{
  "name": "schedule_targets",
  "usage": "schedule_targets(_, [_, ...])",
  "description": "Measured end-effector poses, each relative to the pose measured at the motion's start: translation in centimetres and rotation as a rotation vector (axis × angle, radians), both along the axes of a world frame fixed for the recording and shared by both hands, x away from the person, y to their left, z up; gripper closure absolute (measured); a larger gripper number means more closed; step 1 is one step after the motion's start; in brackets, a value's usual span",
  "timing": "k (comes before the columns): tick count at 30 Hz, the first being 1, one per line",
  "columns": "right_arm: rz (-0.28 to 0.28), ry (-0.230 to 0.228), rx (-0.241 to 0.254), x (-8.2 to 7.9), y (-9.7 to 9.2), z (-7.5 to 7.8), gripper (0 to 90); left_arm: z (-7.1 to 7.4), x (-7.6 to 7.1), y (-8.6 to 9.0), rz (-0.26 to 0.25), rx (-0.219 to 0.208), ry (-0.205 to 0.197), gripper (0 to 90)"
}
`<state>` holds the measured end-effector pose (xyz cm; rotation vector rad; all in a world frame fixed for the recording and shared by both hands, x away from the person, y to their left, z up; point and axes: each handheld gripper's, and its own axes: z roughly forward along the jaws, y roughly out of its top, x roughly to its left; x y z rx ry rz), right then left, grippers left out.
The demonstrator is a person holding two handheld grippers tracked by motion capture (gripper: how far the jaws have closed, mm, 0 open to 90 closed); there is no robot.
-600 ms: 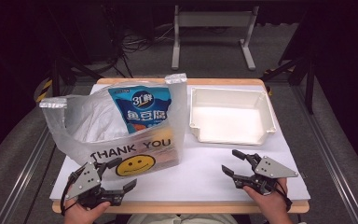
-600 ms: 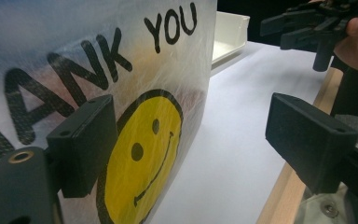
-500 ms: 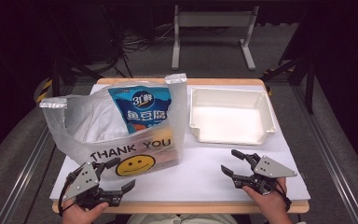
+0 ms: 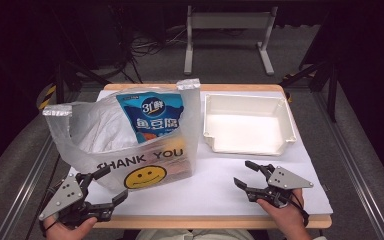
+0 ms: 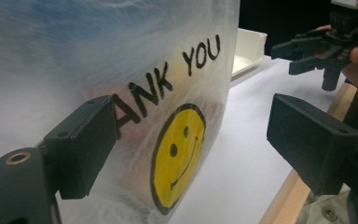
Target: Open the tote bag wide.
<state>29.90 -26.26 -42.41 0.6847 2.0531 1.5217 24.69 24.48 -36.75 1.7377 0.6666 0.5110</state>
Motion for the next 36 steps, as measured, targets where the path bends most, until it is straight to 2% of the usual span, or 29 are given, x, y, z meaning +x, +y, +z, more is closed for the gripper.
schedule_targets(2, [0.001,0.012,0.001,0.0,0.0,0.0,33.5,0.3,-0.2,0.4,0.019,0.016,0.001,15.0])
schedule_targets(7, [-0.004,0.019,-0.007,0.1,0.1,-0.2,32.8,0.7,-0.5,1.7,0.075,0.003,-0.012,14.9])
schedule_targets(9, [-0.004,0.018,-0.009,0.1,0.2,-0.2,32.7,0.9,-0.7,2.3,0.123,-0.003,-0.013,14.8])
schedule_targets(10, [-0.004,0.018,-0.009,0.1,0.2,-0.2,32.7,0.9,-0.7,2.3,0.123,-0.003,-0.013,14.5])
schedule_targets(12, [-0.005,0.019,-0.009,0.2,0.2,-0.2,32.5,1.0,-0.8,3.1,0.186,-0.014,-0.020,13.2])
schedule_targets(15, [-0.004,0.024,-0.011,0.3,0.3,-0.3,32.5,1.1,-0.8,4.1,0.240,-0.038,-0.022,11.9])
schedule_targets(18, [-0.002,0.029,-0.013,0.3,0.4,-0.4,32.5,1.2,-0.8,4.4,0.251,-0.040,-0.017,11.9])
schedule_targets(22, [0.002,0.030,-0.020,0.3,0.5,-0.5,32.5,1.1,-0.4,5.1,0.290,-0.033,-0.002,11.2])
schedule_targets(24, [0.003,0.029,-0.020,0.3,0.6,-0.5,32.4,0.6,0.2,5.4,0.317,-0.052,0.014,10.4])
schedule_targets(27, [0.002,0.030,-0.027,0.4,0.6,-0.6,32.3,-0.3,1.1,5.7,0.321,-0.089,0.047,9.3])
schedule_targets(32, [0.002,0.033,-0.028,0.4,0.7,-0.6,32.3,-0.6,2.1,5.6,0.268,-0.096,0.036,9.3])
schedule_targets(36, [0.004,0.032,-0.020,0.5,0.8,-0.4,31.6,-1.0,2.9,5.5,0.225,-0.082,0.042,15.1])
